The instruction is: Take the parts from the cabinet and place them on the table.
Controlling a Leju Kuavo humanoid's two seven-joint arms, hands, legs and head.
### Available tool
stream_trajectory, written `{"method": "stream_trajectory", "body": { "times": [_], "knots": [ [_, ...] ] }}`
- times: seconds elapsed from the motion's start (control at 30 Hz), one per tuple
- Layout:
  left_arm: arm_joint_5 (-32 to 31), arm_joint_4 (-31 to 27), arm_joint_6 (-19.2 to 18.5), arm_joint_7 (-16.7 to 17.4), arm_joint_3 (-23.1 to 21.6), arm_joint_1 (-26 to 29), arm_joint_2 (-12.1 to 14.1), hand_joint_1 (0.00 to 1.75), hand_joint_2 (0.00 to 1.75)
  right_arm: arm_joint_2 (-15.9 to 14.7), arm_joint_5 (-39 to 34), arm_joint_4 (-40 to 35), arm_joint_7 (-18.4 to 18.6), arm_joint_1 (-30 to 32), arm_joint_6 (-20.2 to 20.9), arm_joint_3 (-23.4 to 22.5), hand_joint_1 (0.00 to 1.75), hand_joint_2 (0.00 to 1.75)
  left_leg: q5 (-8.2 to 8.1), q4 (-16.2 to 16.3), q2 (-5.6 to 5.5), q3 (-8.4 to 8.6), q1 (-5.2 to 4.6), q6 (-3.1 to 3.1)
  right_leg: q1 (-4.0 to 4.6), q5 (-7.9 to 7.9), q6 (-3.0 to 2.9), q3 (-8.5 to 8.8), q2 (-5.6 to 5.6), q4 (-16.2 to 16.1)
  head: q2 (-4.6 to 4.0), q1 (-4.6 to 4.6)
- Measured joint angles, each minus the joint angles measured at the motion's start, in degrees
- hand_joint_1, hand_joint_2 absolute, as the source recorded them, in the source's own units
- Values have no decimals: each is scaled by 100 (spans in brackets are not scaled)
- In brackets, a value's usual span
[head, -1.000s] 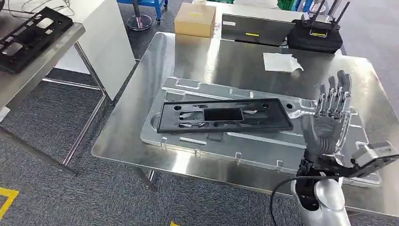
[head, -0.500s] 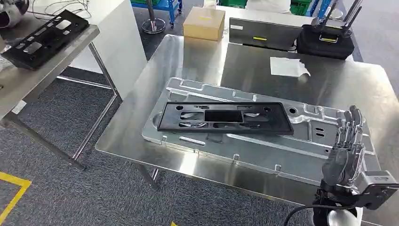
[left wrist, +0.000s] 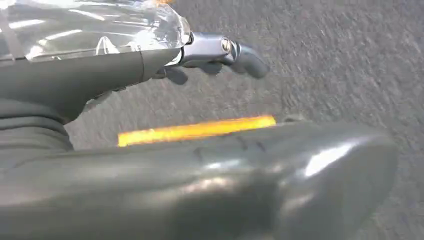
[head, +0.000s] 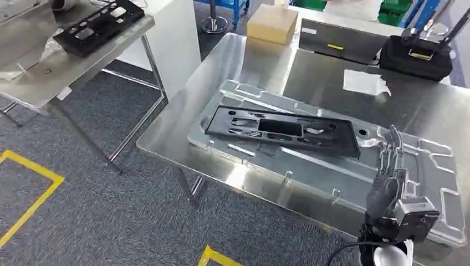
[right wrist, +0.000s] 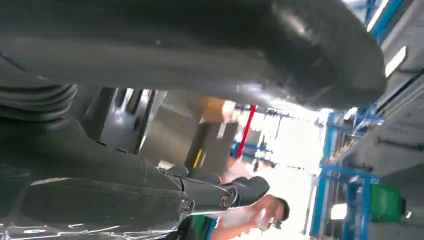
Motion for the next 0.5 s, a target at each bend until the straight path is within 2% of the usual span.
{"method": "stream_trajectory", "body": {
  "times": [0.03,0.07,0.1,0.13,0.17,0.2,0.23,0.27,0.3,0.33,0.37,0.4,0.43,0.47,0.5],
  "knots": [
    [-2,-35,8,-7,2,68,-24,0,0,0,0,52,4,-54,15,0,0,0,143,-125,-53,-2,54,53,3,-16,57,-17,67,5,0,2],
    [-4,-46,9,-11,2,95,-46,0,0,2,0,98,7,-83,13,0,0,0,224,-156,-87,-61,59,67,-28,-185,107,-39,344,64,0,0],
    [-9,-72,15,-13,2,108,-48,0,0,2,0,127,9,-85,15,-2,0,0,303,-158,-155,-130,70,110,-39,-520,138,-113,546,304,0,2],
    [-17,-87,15,-13,0,108,-52,0,0,2,-2,162,11,-94,13,-2,0,0,371,-157,-225,-227,71,113,-51,-870,162,-213,634,693,0,2],
    [-22,-98,15,-15,0,115,-57,0,0,6,-2,209,15,-102,15,0,0,0,444,-153,-303,-315,71,111,-58,-1142,183,-303,655,1105,0,2],
    [-28,-111,15,-15,0,130,-57,0,0,7,-2,240,15,-109,13,0,0,0,504,-140,-362,-398,71,104,-61,-1245,200,-346,660,1395,0,2],
    [-35,-122,15,-15,0,149,-57,0,0,7,-2,271,15,-122,11,0,0,0,561,-125,-411,-482,72,97,-63,-1196,212,-322,661,1532,0,2],
    [-37,-131,15,-15,2,167,-61,0,0,7,0,295,15,-138,6,0,0,0,610,-103,-465,-566,79,79,-72,-1039,222,-213,661,1478,0,2],
    [-57,-140,15,-37,2,178,-70,0,0,7,-2,319,15,-159,2,0,0,0,671,-54,-538,-691,93,52,-97,-757,235,84,668,1121,0,2],
    [-89,-148,11,-95,2,175,-72,0,0,7,0,332,15,-176,-2,0,0,0,710,-3,-603,-783,109,20,-115,-583,243,385,701,698,0,2],
    [-114,-151,-42,-143,2,172,-74,0,0,7,-2,339,15,-192,-2,0,0,0,734,47,-647,-847,120,-9,-129,-534,247,630,772,343,0,2],
    [-211,-215,-570,-498,-56,150,-35,0,0,11,-2,362,0,-223,22,0,0,0,783,105,-690,-949,113,-64,-123,-806,219,873,1026,-100,0,0],
    [-254,-316,-1270,-865,-259,138,9,0,0,13,0,373,-40,-230,28,2,0,0,837,123,-743,-982,128,-102,-84,-793,152,860,1059,-134,0,-7],
    [-213,-386,-2006,-1094,-530,144,66,0,0,13,0,387,-65,-227,9,2,0,0,887,124,-807,-996,128,-141,-93,-774,123,821,1039,-148,0,-2],
    [-77,-437,-2881,-1222,-1024,179,172,0,0,13,-2,387,-85,-210,-28,9,0,0,959,92,-865,-1020,147,-188,-48,-754,72,795,994,-115,0,-4]
  ]
}}
